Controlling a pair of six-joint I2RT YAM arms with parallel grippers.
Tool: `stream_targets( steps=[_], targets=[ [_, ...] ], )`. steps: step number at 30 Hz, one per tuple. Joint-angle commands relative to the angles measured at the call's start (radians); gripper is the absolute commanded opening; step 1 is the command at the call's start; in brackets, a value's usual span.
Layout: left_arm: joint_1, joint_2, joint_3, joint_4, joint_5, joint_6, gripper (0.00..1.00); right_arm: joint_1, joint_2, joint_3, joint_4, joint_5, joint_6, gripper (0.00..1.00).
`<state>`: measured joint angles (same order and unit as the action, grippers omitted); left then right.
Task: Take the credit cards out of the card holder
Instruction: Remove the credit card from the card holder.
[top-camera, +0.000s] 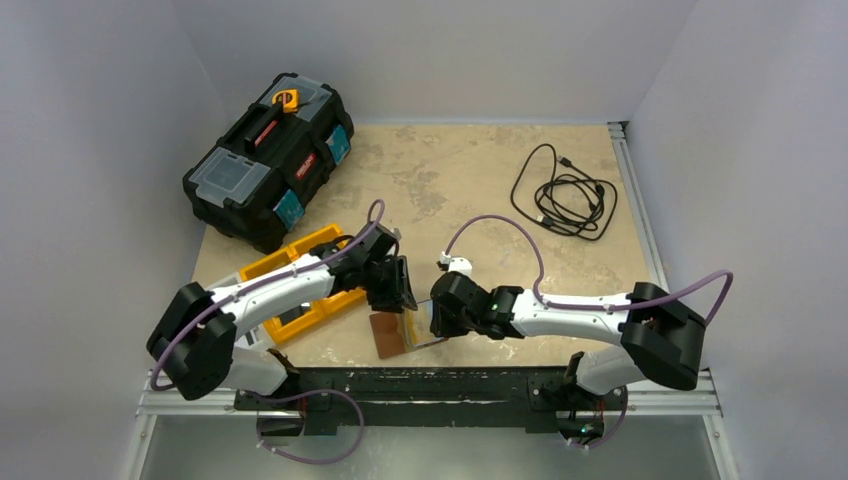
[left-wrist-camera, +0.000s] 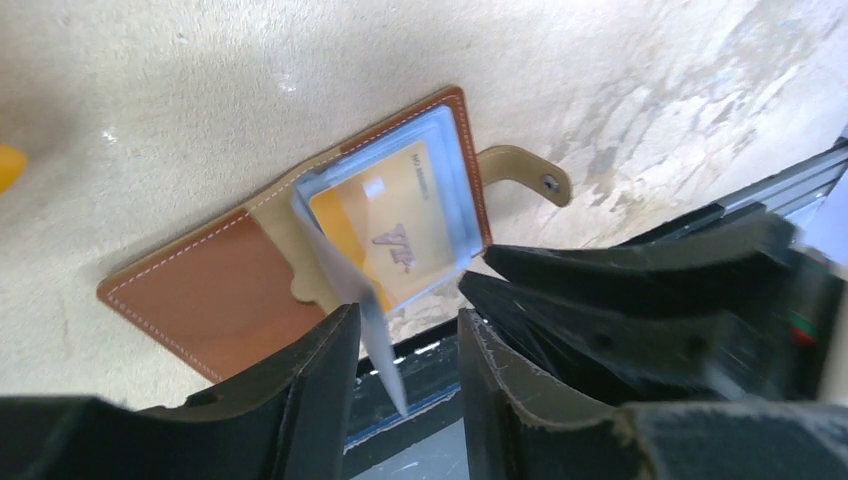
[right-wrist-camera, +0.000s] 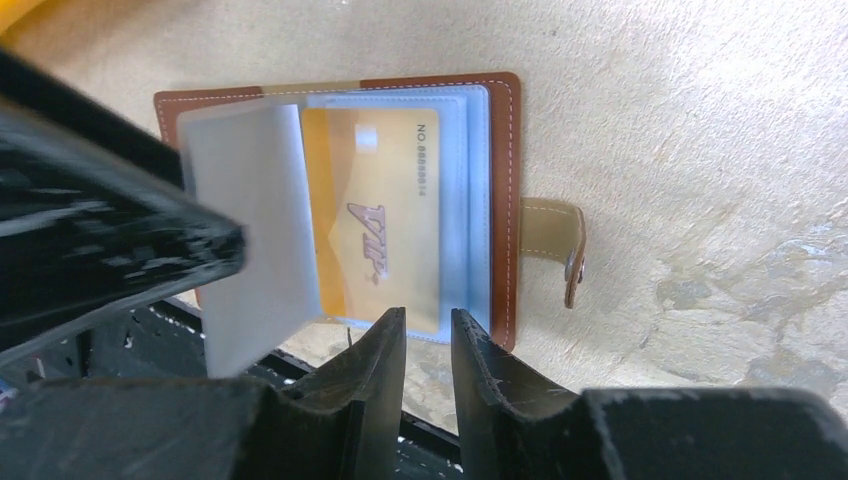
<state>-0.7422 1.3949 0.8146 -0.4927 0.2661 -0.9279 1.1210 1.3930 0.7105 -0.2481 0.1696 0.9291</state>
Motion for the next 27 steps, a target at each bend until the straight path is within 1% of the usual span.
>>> stream_targets(
  steps=[1, 4, 7, 13, 16, 20, 27],
  targets=[
    [-0.005, -0.098, 0.093, -0.123, -0.082, 0.069, 0.42, 0.003, 0.012, 0.019, 0.007, 0.023, 0.016, 0.23],
    [-0.011, -0.135, 0.117, -0.15, -0.088, 0.071, 0.42, 0.004, 0.013, 0.011, 0.016, 0.024, 0.02, 0.23],
    [-0.015, -0.128, 0.113, -0.137, -0.074, 0.055, 0.42, 0.003, 0.005, 0.011, 0.021, 0.021, 0.025, 0.23],
    [-0.026, -0.019, 0.051, 0.006, -0.003, -0.01, 0.32, 0.003, -0.007, 0.016, 0.02, 0.008, 0.029, 0.24],
    [-0.026, 0.012, 0.004, 0.05, -0.026, -0.041, 0.29, 0.003, -0.012, 0.016, 0.013, 0.013, 0.032, 0.23],
    [-0.024, 0.03, -0.058, 0.06, -0.078, -0.046, 0.28, 0.003, -0.023, 0.023, 0.006, 0.015, 0.02, 0.24],
    [-0.019, 0.038, -0.15, 0.189, -0.055, -0.07, 0.31, 0.0, 0.034, 0.084, -0.013, 0.046, -0.019, 0.26]
  ],
)
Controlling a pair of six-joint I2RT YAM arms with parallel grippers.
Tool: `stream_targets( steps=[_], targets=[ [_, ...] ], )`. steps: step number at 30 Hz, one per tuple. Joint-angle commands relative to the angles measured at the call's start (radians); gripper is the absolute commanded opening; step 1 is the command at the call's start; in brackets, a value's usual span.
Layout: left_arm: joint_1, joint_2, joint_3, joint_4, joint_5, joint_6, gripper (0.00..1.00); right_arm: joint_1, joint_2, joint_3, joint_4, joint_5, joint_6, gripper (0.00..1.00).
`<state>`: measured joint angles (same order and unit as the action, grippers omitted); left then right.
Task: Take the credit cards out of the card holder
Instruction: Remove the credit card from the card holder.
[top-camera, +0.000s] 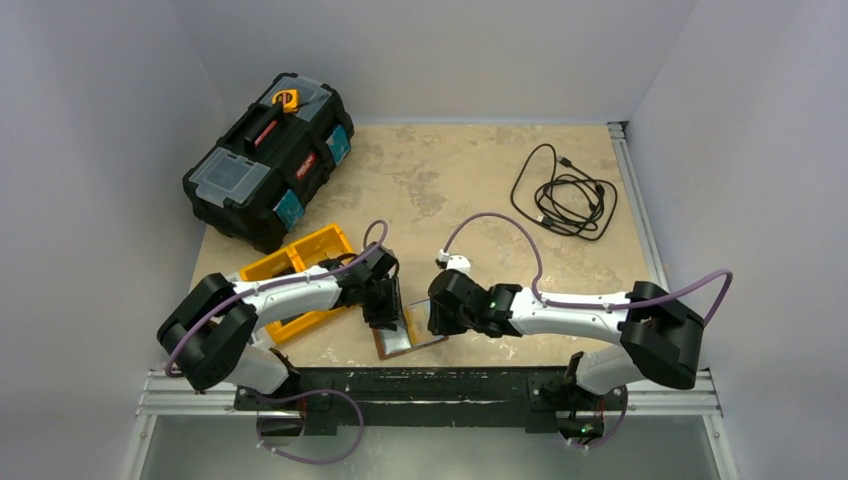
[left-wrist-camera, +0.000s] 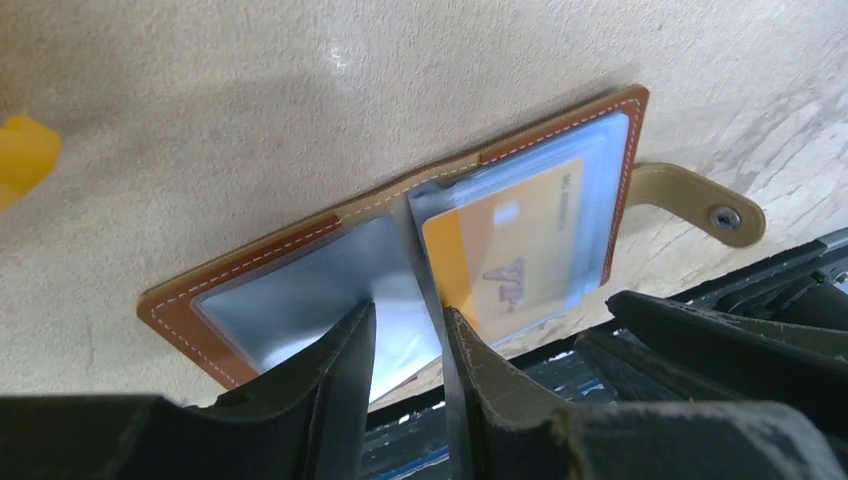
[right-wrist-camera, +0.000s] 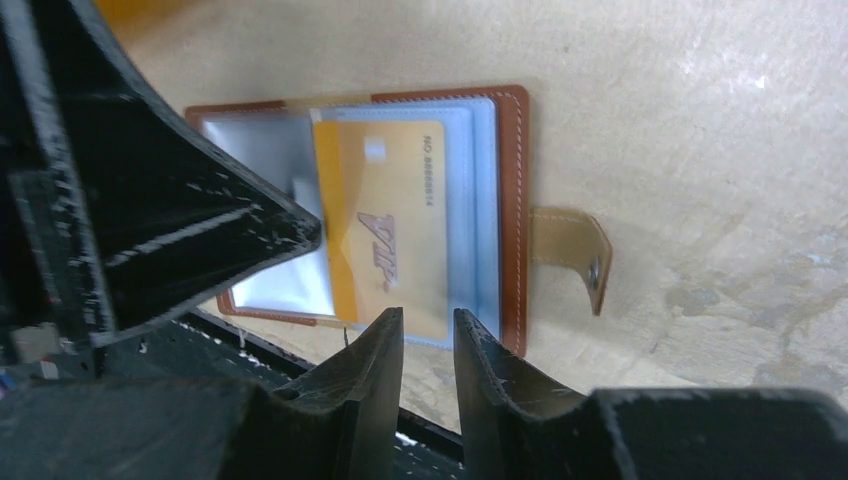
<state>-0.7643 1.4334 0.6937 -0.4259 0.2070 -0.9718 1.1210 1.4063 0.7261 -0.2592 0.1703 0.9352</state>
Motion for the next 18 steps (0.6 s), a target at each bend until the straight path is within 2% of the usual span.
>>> stream_targets(
  steps=[1, 7, 12, 18],
  targets=[
    [0.007, 0.0, -0.037, 0.147, 0.014, -0.025, 0.31, -0.004, 0.03, 0.076, -0.003, 0.047, -0.03, 0.26],
    [0.032, 0.003, -0.099, 0.258, 0.054, -0.04, 0.31, -0.055, 0.079, 0.093, 0.003, 0.051, -0.062, 0.25],
    [0.043, 0.008, -0.116, 0.279, 0.067, -0.034, 0.3, -0.077, 0.127, 0.089, 0.013, 0.047, -0.087, 0.25],
    [0.046, 0.007, -0.129, 0.318, 0.084, -0.039, 0.26, -0.072, 0.177, 0.088, 0.004, 0.042, -0.094, 0.2]
  ],
)
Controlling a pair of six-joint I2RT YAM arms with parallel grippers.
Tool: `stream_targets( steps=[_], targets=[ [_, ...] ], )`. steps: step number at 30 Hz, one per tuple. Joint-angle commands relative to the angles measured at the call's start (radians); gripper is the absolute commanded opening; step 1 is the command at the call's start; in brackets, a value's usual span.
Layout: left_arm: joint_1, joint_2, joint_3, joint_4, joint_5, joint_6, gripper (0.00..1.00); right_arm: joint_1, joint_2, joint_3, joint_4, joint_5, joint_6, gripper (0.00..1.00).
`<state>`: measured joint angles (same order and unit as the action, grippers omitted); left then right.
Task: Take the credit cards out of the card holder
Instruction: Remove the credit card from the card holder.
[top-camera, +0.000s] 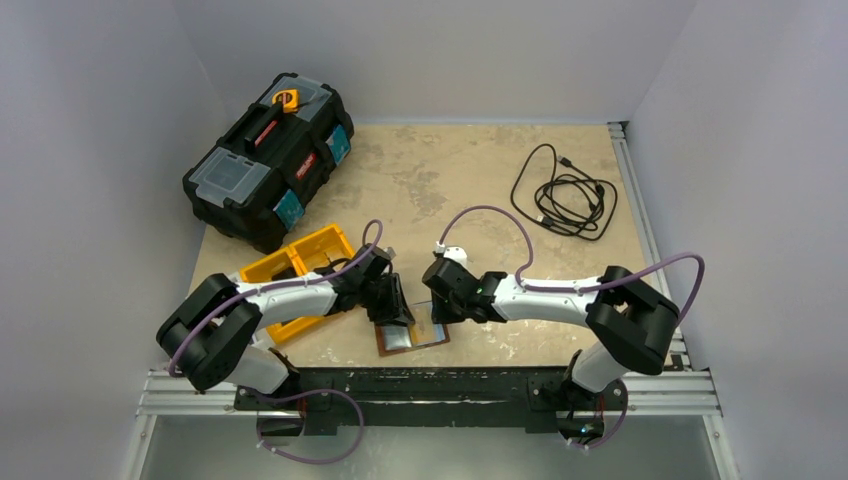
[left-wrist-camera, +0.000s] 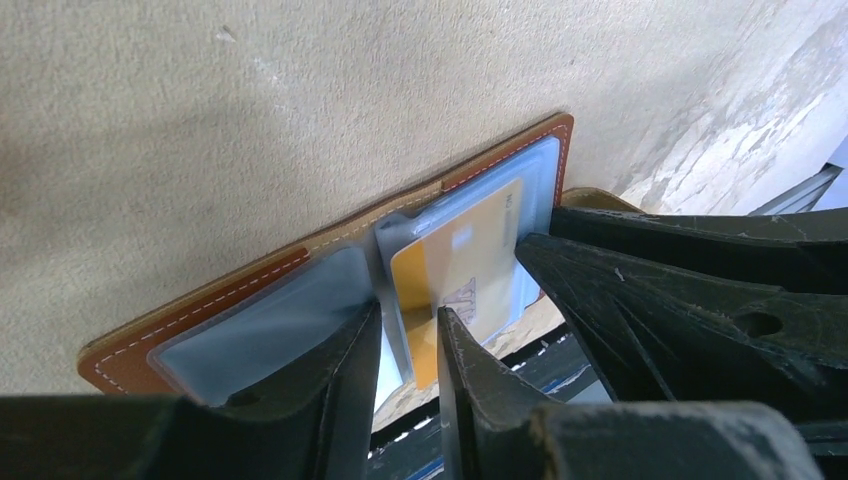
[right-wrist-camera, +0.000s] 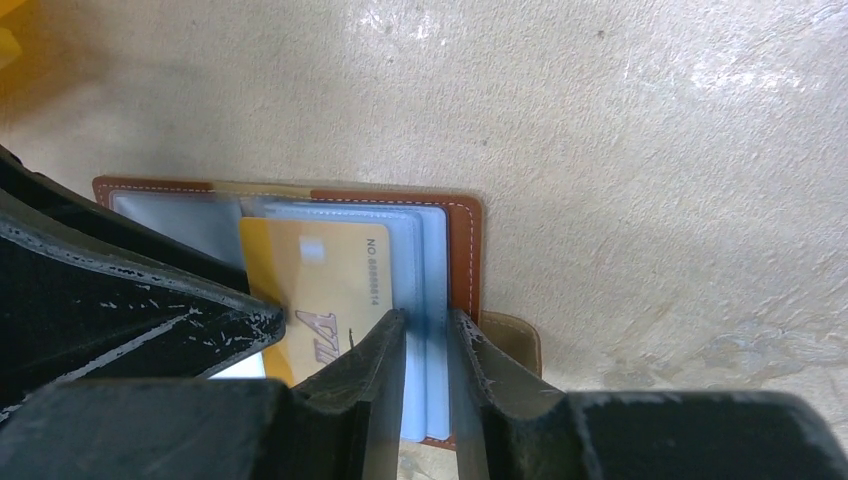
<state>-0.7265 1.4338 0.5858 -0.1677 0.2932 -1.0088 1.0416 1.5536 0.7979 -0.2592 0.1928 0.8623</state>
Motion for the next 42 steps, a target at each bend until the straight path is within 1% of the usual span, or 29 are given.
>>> stream_targets(
  steps=[1, 9, 14, 17, 21, 29, 42],
  targets=[
    [0.008, 0.006, -0.023, 0.066, 0.001, -0.001, 0.25, 0.009, 0.031, 0.011, 0.004, 0.017, -0.02, 0.2],
    [0.01, -0.009, -0.017, 0.094, 0.028, -0.005, 0.13, 0.009, 0.045, -0.034, 0.001, 0.009, 0.008, 0.14],
    [0.018, -0.025, -0.015, 0.091, 0.038, 0.001, 0.0, 0.009, 0.056, -0.042, 0.003, -0.013, 0.022, 0.13],
    [0.029, -0.034, -0.01, 0.063, 0.035, 0.017, 0.0, 0.009, 0.06, -0.046, -0.004, -0.009, 0.028, 0.13],
    [0.054, -0.053, 0.01, -0.019, 0.025, 0.067, 0.0, 0.006, 0.063, -0.061, -0.008, -0.004, 0.039, 0.12],
    [0.088, -0.1, 0.039, -0.133, 0.034, 0.139, 0.0, 0.002, 0.059, -0.085, -0.001, -0.006, 0.056, 0.1],
    [0.111, -0.232, 0.078, -0.315, 0.001, 0.185, 0.0, -0.003, 0.03, -0.08, -0.005, -0.001, 0.052, 0.09]
  ],
)
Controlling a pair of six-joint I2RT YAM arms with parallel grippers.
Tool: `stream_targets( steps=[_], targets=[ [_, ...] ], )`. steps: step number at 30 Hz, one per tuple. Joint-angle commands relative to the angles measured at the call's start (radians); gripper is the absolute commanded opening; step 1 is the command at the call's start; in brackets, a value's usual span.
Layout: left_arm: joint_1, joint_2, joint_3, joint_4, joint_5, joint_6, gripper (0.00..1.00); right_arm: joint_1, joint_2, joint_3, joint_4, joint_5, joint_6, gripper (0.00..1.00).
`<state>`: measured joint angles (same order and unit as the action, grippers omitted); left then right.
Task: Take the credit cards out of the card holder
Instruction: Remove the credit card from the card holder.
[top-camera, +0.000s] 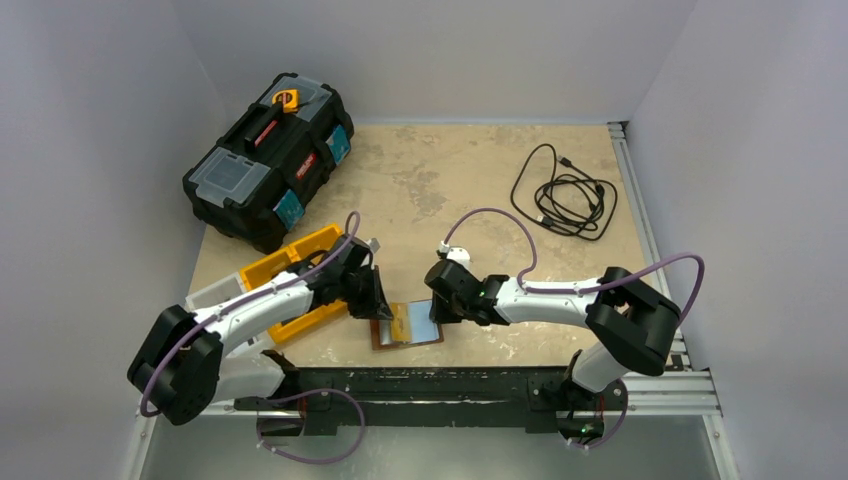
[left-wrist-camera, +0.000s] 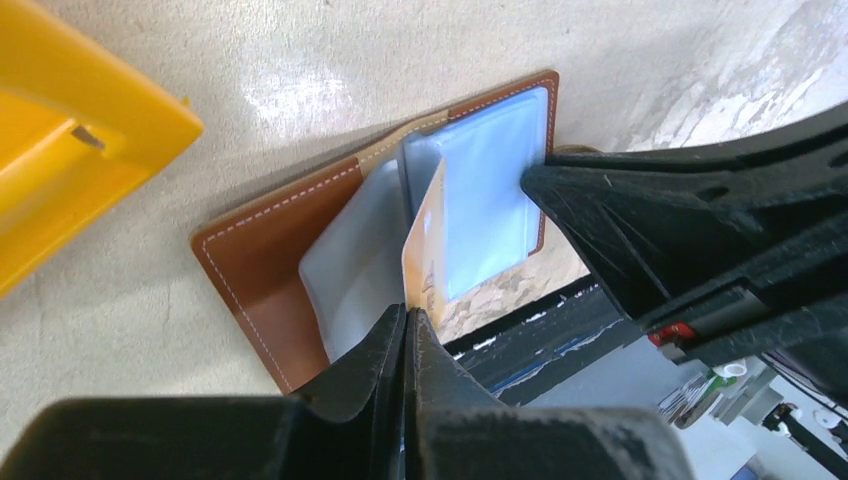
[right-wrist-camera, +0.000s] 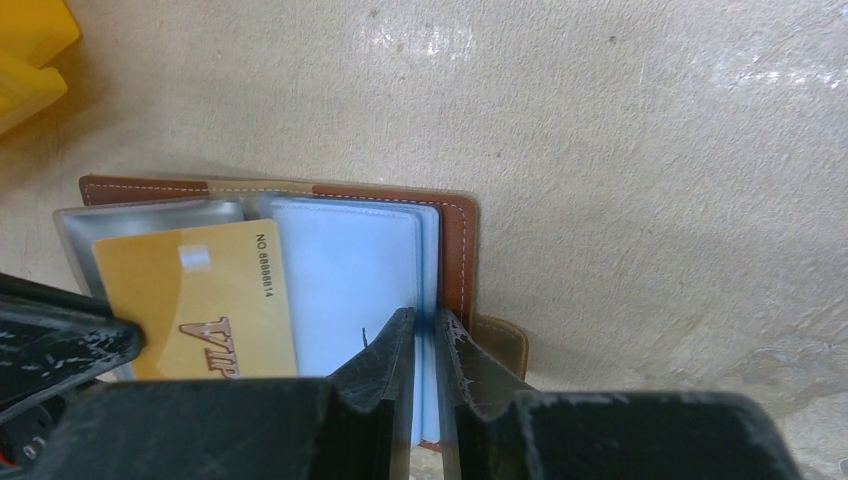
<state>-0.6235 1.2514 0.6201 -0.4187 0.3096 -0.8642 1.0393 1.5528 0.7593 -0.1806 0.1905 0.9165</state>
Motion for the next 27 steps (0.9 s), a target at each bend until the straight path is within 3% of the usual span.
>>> stream_targets(
  steps=[1, 21, 27],
  targets=[
    [0.008, -0.057, 0.045, -0.074, -0.015, 0.042, 0.0, -0.001, 0.026, -0.037, -0.086, 0.003, -0.004, 0.09],
    [0.016, -0.214, 0.118, -0.228, -0.059, 0.06, 0.0, 0.0, -0.075, 0.049, -0.13, 0.023, -0.039, 0.1],
    [0.058, -0.261, 0.238, -0.392, -0.178, 0.073, 0.0, -0.001, -0.127, 0.099, -0.135, 0.028, -0.066, 0.24]
  ],
)
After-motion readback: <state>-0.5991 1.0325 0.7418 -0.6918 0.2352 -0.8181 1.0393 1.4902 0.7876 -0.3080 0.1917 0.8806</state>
